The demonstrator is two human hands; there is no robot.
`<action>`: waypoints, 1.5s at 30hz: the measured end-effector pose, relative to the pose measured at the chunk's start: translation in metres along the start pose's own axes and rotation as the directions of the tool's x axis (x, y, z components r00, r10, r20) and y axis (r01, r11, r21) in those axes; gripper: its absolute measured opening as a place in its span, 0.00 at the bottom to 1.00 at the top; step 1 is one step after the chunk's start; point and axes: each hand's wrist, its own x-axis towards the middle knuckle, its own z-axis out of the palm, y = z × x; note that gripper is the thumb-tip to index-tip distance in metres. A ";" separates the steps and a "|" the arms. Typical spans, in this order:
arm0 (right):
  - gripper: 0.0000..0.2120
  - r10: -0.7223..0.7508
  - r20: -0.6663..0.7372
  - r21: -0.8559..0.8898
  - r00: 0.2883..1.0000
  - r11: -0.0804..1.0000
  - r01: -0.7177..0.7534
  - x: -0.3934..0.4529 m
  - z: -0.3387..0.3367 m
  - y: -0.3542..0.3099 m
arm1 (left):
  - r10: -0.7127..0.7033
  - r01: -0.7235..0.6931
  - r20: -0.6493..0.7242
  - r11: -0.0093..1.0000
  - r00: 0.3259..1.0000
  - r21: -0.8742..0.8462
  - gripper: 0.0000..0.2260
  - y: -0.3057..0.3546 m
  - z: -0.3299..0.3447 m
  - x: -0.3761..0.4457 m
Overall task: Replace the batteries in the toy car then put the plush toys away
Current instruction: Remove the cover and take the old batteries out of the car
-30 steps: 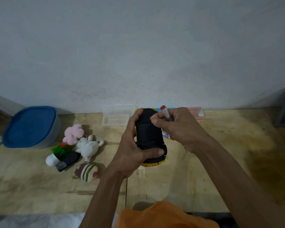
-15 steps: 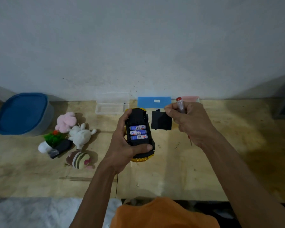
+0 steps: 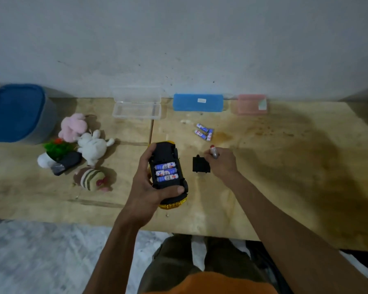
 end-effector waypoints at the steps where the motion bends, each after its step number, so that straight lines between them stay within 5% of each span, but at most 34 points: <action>1: 0.05 0.003 -0.011 -0.035 1.000 0.999 -0.004 0.004 0.007 0.003 | 0.000 0.000 0.008 1.000 1.000 0.009 0.53 -0.001 -0.002 0.001; 16: 0.10 0.000 -0.183 -0.137 0.983 0.990 -0.025 0.022 0.044 0.026 | -0.026 0.023 0.114 0.999 0.993 0.028 0.52 0.002 -0.049 0.026; 26: 0.08 0.037 -0.298 -0.026 0.954 0.999 -0.047 0.011 0.021 0.029 | -0.029 0.028 0.189 1.000 0.982 0.011 0.53 0.010 -0.061 0.040; 34: 0.11 -0.037 -0.337 -0.192 0.941 0.981 -0.031 0.026 0.015 0.037 | -0.056 0.057 0.194 0.998 0.979 0.000 0.53 0.012 -0.040 0.043; 45: 0.07 0.048 -0.271 -0.135 0.961 0.987 -0.087 0.035 0.008 0.041 | -0.047 0.049 0.176 0.999 0.983 -0.007 0.52 0.018 -0.006 0.044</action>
